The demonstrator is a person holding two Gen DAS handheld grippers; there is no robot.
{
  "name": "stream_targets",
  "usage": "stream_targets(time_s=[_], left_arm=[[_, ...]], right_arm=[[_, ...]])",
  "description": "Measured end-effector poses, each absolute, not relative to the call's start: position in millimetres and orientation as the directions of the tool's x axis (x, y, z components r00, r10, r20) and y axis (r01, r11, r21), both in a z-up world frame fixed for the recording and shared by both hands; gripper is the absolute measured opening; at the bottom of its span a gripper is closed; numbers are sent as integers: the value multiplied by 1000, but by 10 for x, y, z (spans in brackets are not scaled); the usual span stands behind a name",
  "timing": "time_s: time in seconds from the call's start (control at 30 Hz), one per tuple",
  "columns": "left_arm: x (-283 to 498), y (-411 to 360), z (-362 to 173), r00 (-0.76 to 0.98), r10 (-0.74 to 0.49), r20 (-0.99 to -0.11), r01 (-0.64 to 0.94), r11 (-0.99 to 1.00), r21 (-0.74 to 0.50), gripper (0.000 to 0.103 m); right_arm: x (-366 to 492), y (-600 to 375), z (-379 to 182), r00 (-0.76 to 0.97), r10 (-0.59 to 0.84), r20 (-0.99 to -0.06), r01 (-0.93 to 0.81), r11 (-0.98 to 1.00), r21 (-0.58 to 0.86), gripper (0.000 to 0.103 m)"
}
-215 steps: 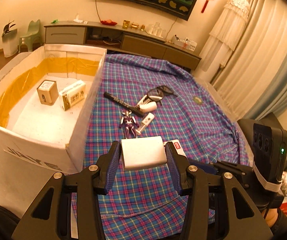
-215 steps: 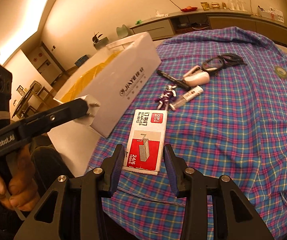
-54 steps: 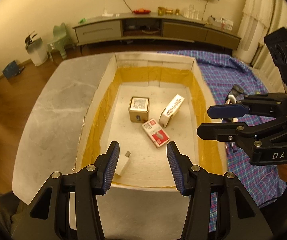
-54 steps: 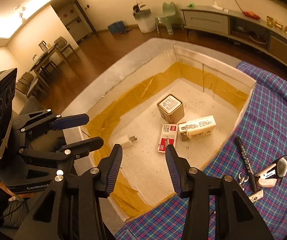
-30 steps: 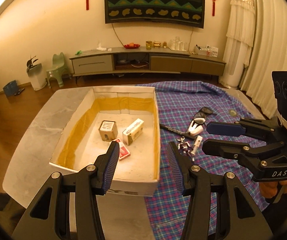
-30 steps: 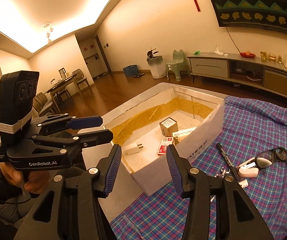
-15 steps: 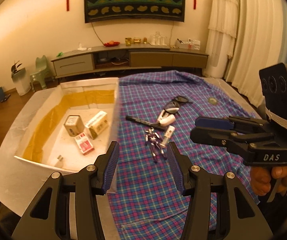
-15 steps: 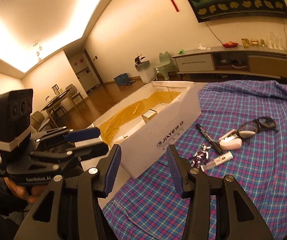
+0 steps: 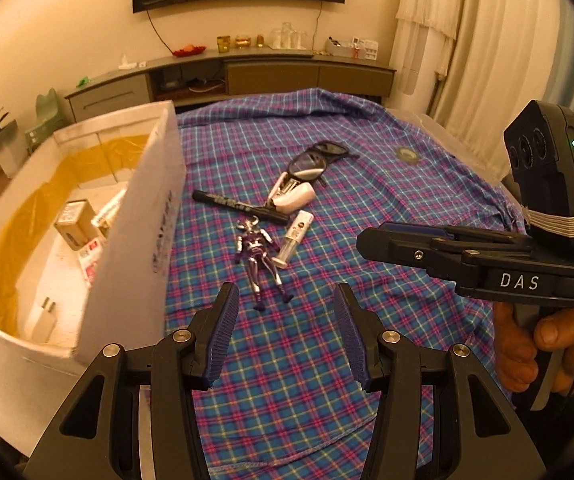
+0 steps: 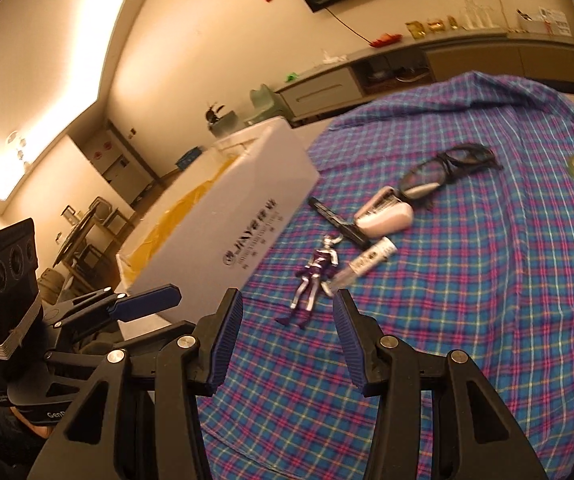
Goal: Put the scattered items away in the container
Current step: 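Move both tools back over the shirt toward the remaining items, then grasp the purple action figure with the left tool while the right tool grasps the white lip balm tube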
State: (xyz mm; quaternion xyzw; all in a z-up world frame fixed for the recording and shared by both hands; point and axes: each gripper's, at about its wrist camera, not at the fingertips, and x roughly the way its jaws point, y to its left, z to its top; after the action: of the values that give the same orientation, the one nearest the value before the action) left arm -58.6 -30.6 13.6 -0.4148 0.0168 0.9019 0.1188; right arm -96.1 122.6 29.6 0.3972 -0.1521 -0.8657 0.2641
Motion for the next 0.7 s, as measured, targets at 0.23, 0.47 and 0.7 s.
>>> stream_targets(time_s=[0.23,0.47,0.7], left_arm=[[-921,-300,-245,-567,214,-796,-194,-973,-124,52],[-1163,-336,-545,-545,190,-816,-138,-981,-136,52],[-1363,-418,-735,-536,207,-818,-94,-978,-186,53]], right_arm=[[-1148,1316,109,-528,-543,-652,250,-834,492,46],[-1450,1162,-67,-473,-493,-730,174,-864,472,46],[-1772,1026,-276,-444,-422,-790,104,-900,423,46]])
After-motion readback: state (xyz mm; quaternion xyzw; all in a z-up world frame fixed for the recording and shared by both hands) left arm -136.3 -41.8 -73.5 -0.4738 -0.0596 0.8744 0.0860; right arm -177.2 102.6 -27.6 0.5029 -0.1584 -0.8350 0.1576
